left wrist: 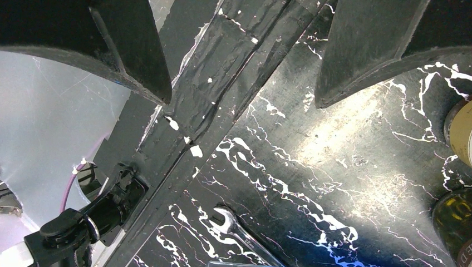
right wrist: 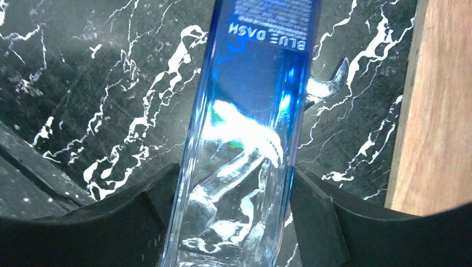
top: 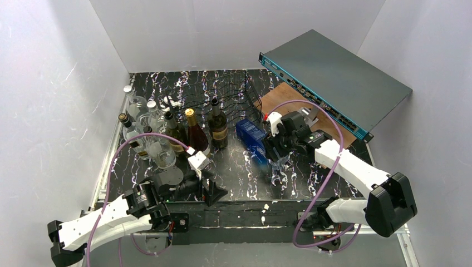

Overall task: Take the wine bottle off the wine rack
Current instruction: Pick up the wine bottle from the wine rack.

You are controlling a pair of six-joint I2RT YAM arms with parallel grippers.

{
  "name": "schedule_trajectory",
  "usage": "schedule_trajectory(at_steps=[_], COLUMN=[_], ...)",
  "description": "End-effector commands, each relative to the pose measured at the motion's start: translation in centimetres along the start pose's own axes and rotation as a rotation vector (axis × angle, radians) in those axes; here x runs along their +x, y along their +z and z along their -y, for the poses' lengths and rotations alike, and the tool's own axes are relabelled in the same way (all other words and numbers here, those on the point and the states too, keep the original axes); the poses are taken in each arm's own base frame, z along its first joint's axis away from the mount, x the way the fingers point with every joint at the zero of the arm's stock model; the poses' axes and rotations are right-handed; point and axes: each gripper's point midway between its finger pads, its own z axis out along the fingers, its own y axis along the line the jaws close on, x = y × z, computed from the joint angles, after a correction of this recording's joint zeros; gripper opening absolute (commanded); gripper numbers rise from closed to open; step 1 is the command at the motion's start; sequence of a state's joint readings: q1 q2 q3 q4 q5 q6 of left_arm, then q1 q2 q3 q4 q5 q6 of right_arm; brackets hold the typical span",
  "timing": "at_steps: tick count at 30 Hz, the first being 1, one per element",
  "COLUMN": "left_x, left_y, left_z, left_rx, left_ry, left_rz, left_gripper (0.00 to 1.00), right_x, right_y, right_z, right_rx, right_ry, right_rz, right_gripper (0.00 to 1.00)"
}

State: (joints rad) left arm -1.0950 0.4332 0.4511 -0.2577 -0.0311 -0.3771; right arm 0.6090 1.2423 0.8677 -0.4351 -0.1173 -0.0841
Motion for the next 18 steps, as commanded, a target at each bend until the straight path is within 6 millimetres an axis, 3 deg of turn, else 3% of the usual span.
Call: schedule_trajectory(at_steps=[1, 18], left_x=[-0.1, 0.8], left_y=[0.2, 2.0], left_z=[0.3, 0.7], left_rx=[0.024, 0.05], left_ry=[0.021, 0.091], left_rz=[0.01, -0.063], left_gripper=[0.99, 0.99], right_x=[-1.6, -0.2], right_y=[-1.0, -0.2], right_z=[-1.1, -1.0], right_rx=[-0.059, -0.066], right_ry=[-0.034, -0.061], right_rz=[0.075, 0.04], right_gripper=[0.06, 0.06])
